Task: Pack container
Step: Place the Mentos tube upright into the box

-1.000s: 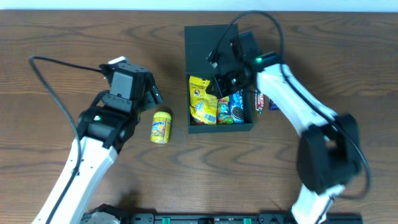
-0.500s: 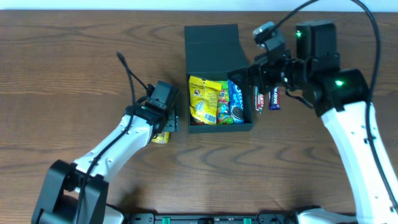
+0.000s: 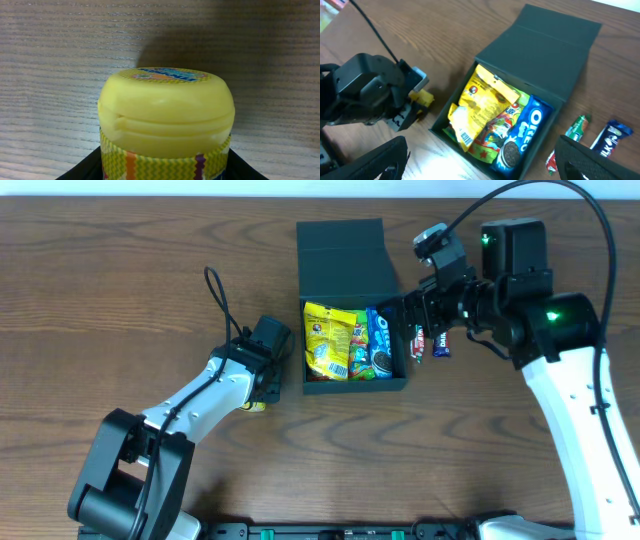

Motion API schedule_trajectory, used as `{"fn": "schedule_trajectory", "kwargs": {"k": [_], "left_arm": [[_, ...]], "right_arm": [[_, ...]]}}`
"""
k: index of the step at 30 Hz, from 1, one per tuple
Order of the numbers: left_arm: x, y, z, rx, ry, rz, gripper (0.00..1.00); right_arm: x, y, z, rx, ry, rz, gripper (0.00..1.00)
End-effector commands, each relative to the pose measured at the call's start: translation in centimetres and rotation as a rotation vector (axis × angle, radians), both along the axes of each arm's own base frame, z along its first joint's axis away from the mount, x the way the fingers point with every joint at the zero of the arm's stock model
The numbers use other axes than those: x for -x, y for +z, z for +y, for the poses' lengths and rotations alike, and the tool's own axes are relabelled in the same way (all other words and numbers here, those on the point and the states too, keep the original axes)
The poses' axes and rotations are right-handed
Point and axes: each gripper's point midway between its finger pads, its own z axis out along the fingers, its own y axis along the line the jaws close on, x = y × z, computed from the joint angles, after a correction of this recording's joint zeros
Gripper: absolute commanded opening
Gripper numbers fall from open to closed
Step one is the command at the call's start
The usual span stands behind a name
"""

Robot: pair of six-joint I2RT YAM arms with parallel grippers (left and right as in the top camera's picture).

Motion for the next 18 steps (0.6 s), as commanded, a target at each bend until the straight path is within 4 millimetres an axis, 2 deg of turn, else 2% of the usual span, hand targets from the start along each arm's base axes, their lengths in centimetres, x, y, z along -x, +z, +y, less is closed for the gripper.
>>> {"fn": "schedule_trajectory", "kwargs": {"k": [1, 4, 7, 10, 12, 14, 16, 18], "left_arm": [[0.1, 0.1, 0.1, -0.008, -0.006, 0.009, 0.41], [-0.8, 1.5, -0.3, 0.005, -0.004, -0.020, 0.37], [-3.1, 5.1, -1.4, 0.053, 0.040, -0.104, 0.25], [-6.1, 10.3, -3.6, 0.155, 0.082, -0.237, 0.18], [-7.8, 13.6, -5.9, 0.241, 0.088, -0.318, 0.12], [-8.8, 15.8, -8.5, 0.332, 0.086, -0.375, 0.12], [-9.1, 16.9, -11.2, 0.439, 0.119, -0.408, 0.11], [-8.9, 16.7, -13.2, 0.492, 0.146, -0.407, 0.09]], "right_arm": [[-0.3, 0.6, -1.2, 0.008, -0.026, -0.021, 0.93], [-0.6, 0.7, -3.5, 0.022, -0.092, -0.020, 0.92], [-0.8, 0.5, -7.0, 0.047, -0.221, 0.005, 0.92], [-0.7, -0.2, -10.2, 0.069, -0.326, 0.052, 0.92], [-0.4, -0.6, -11.9, 0.071, -0.373, 0.079, 0.91], [-0.2, -0.8, -13.1, 0.071, -0.410, 0.097, 0.91], [0.0, -1.1, -14.8, 0.057, -0.493, 0.130, 0.91], [0.2, -1.3, -16.5, 0.044, -0.579, 0.159, 0.91]]}}
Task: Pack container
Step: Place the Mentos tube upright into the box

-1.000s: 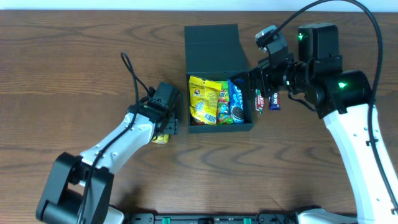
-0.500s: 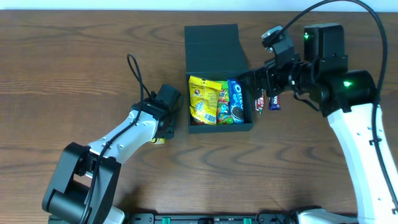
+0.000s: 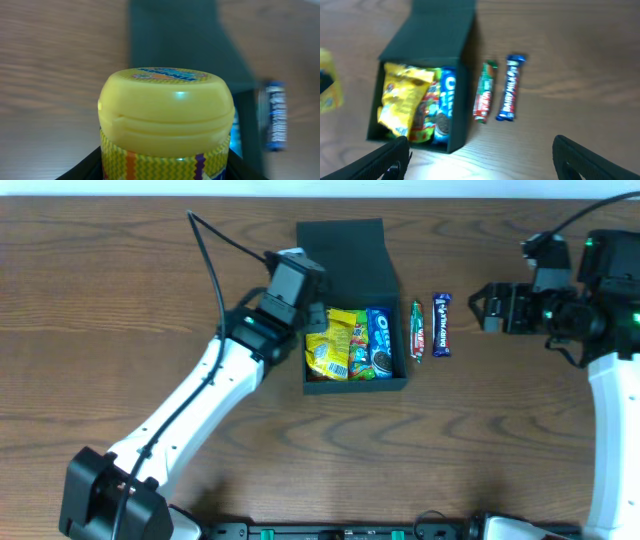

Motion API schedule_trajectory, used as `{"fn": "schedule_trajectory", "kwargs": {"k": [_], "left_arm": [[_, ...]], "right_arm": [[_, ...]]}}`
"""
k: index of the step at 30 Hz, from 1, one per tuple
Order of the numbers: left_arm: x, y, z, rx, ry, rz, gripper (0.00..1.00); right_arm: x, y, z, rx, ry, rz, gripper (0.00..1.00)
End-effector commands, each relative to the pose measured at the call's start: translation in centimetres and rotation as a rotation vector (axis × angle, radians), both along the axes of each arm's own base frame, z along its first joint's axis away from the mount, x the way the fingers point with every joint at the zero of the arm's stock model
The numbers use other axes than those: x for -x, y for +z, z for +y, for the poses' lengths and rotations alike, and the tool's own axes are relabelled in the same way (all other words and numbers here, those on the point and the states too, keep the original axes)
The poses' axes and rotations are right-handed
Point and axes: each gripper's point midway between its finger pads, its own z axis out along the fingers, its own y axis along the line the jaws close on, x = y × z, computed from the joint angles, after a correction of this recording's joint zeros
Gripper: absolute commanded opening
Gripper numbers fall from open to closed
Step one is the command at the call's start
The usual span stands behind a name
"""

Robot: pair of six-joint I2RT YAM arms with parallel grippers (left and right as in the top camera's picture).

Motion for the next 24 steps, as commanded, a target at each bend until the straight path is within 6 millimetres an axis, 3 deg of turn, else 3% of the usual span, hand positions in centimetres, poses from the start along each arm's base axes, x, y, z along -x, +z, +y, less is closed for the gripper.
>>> {"fn": "schedule_trajectory", "kwargs": {"k": [1, 6, 11, 12, 13, 15, 16, 24], "left_arm": [[0.8, -1.1, -3.1, 0.105, 0.037, 0.056, 0.09], [1.4, -4.6, -7.5, 0.118, -0.006, 0.093, 0.06], [1.8, -8.5, -8.5, 0.091, -0.011, 0.165, 0.07], [1.9, -9.1, -8.5, 0.082, -0.016, 0.179, 0.11], [1.9, -9.7, -8.5, 0.072, -0.023, 0.187, 0.23], [1.8, -9.7, -8.6, 0.063, -0.040, 0.178, 0.61], [1.7, -9.6, -8.7, 0.056, -0.057, 0.166, 0.67], [1.1, -5.5, -8.9, 0.002, -0.174, 0.057, 0.82]], "right_arm": [[0.4, 0.7, -2.2, -0.023, -0.131, 0.004, 0.92], [0.5, 0.6, -3.0, -0.028, -0.160, 0.009, 0.92], [0.7, 0.5, -2.9, -0.029, -0.160, 0.018, 0.93], [0.7, 0.5, -2.9, -0.030, -0.160, 0.019, 0.93], [0.7, 0.5, -2.9, -0.030, -0.160, 0.020, 0.94], [0.7, 0.4, -2.9, -0.030, -0.160, 0.021, 0.95], [0.7, 0.4, -2.9, -0.030, -0.159, 0.021, 0.95], [0.8, 0.4, -2.9, -0.027, -0.157, 0.025, 0.97]]}}
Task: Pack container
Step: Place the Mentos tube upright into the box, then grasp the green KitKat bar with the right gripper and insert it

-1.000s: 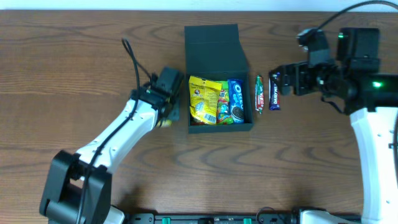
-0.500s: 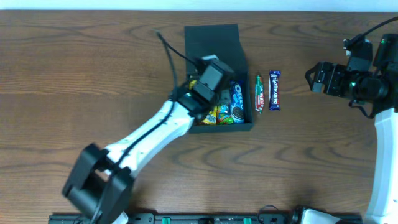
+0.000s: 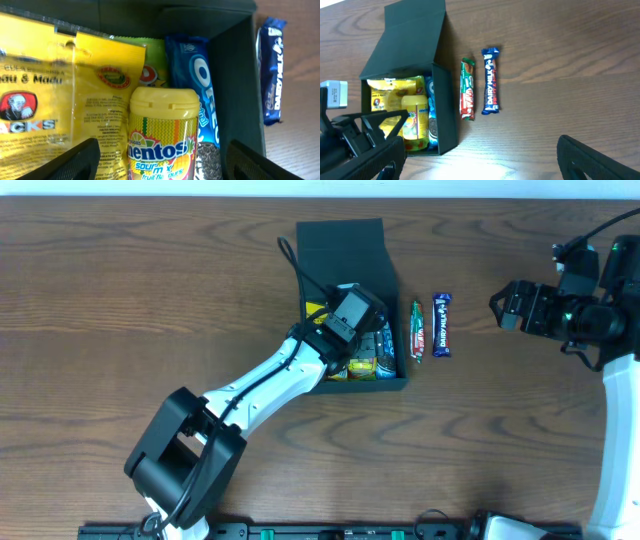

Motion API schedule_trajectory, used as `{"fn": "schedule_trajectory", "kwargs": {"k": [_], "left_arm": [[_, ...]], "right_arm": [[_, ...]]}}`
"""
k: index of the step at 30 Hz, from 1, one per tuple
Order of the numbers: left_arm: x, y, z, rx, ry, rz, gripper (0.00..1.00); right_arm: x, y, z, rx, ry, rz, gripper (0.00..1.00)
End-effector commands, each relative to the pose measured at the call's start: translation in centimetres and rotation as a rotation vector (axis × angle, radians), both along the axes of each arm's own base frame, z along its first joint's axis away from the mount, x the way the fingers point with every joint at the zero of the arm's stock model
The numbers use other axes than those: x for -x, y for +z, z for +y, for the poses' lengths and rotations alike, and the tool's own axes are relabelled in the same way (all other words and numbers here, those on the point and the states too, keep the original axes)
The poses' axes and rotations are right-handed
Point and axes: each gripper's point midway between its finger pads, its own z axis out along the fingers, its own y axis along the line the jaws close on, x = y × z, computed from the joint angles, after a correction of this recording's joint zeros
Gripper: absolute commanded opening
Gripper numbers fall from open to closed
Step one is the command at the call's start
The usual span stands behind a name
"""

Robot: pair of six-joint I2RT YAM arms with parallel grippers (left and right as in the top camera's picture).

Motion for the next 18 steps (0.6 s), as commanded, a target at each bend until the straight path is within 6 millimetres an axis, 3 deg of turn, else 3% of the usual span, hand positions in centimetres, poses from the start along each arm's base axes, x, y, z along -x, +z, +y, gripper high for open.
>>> {"fn": "schedule_trajectory", "kwargs": {"k": [1, 6, 10, 14, 18], "left_arm": [[-0.8, 4.6, 0.3, 0.005, -0.042, -0.096, 0.82], [-1.1, 9.1, 4.7, 0.009, 0.041, -0.132, 0.82], [-1.8, 11.8, 10.1, 0.009, 0.150, -0.143, 0.83], [-2.5, 11.1, 15.1, -0.031, 0.259, -0.091, 0.85], [-2.2, 10.1, 17.5, -0.070, 0.289, -0.040, 0.85]], "right_arm": [[0.3, 0.6, -0.3, 0.009, -0.020, -0.015, 0.98], [-0.4, -1.5, -0.5, 0.004, -0.019, 0.012, 0.96], [-1.6, -4.8, 0.7, -0.008, 0.022, 0.051, 0.87], [-3.5, -8.1, 4.0, 0.012, 0.117, 0.060, 0.83], [-5.9, -12.0, 5.9, 0.106, 0.145, 0.102, 0.81]]}}
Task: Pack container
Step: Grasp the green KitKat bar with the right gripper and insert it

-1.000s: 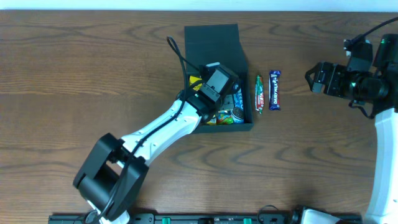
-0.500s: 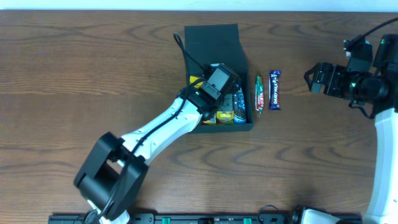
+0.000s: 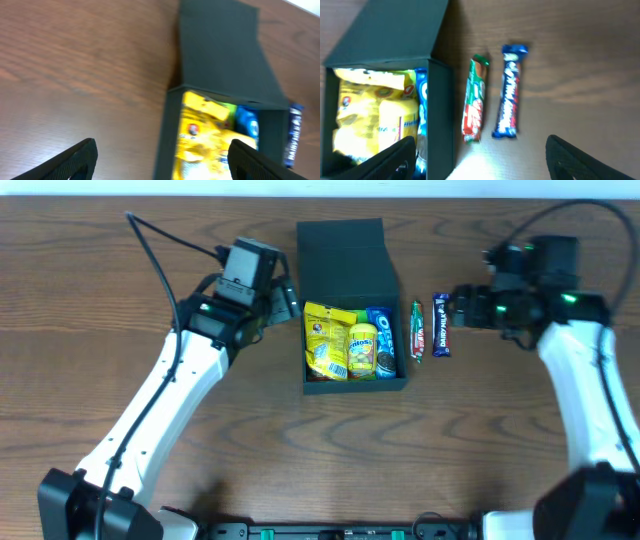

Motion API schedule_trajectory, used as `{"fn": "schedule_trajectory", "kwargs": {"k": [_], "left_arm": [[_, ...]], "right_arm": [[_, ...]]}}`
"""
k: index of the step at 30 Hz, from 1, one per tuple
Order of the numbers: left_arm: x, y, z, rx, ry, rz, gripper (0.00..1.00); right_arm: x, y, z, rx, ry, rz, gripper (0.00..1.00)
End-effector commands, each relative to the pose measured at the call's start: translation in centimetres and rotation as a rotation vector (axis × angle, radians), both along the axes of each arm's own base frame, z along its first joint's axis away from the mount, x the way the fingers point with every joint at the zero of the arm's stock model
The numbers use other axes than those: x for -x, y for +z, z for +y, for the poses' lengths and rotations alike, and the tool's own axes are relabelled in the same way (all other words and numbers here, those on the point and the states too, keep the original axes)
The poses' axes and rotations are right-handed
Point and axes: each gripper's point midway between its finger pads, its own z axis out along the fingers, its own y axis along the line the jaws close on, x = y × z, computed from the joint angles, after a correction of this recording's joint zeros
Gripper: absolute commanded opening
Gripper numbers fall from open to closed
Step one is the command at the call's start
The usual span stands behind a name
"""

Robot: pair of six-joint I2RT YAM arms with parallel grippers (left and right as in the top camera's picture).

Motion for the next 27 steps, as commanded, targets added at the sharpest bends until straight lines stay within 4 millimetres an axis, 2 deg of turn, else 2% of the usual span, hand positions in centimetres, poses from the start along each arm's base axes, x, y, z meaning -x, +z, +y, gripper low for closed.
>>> {"fn": "schedule_trajectory", "kwargs": {"k": [1, 4, 9, 15, 22, 25, 27], "left_arm": [[0.0, -0.3, 0.9, -0.031, -0.011, 0.015, 0.85], [0.3, -0.6, 1.0, -0.047, -0.025, 0.031, 0.85], [0.6, -0.7, 1.1, -0.060, -0.037, 0.040, 0.85], [0.4, -0.6, 1.1, -0.059, -0.040, 0.032, 0.86], [0.4, -0.6, 1.1, -0.059, -0.040, 0.032, 0.86], [0.4, -0.6, 1.1, -0.059, -0.040, 0.032, 0.86], [0.4, -0.6, 1.1, -0.059, -0.040, 0.032, 0.86]], "right_arm": [[-0.9, -3.3, 1.0, 0.072, 0.010, 0.054, 0.80], [-2.1, -7.9, 1.5, 0.102, -0.001, 0.124, 0.72], [-2.8, -12.1, 2.0, 0.081, 0.001, 0.187, 0.61], [-3.0, -13.8, 4.5, 0.093, 0.085, 0.187, 0.60], [-2.8, -16.1, 4.8, 0.164, 0.092, 0.218, 0.58], [-2.4, -17.0, 4.7, 0.171, 0.087, 0.245, 0.51], [-2.4, -17.0, 4.7, 0.171, 0.087, 0.245, 0.41]]}}
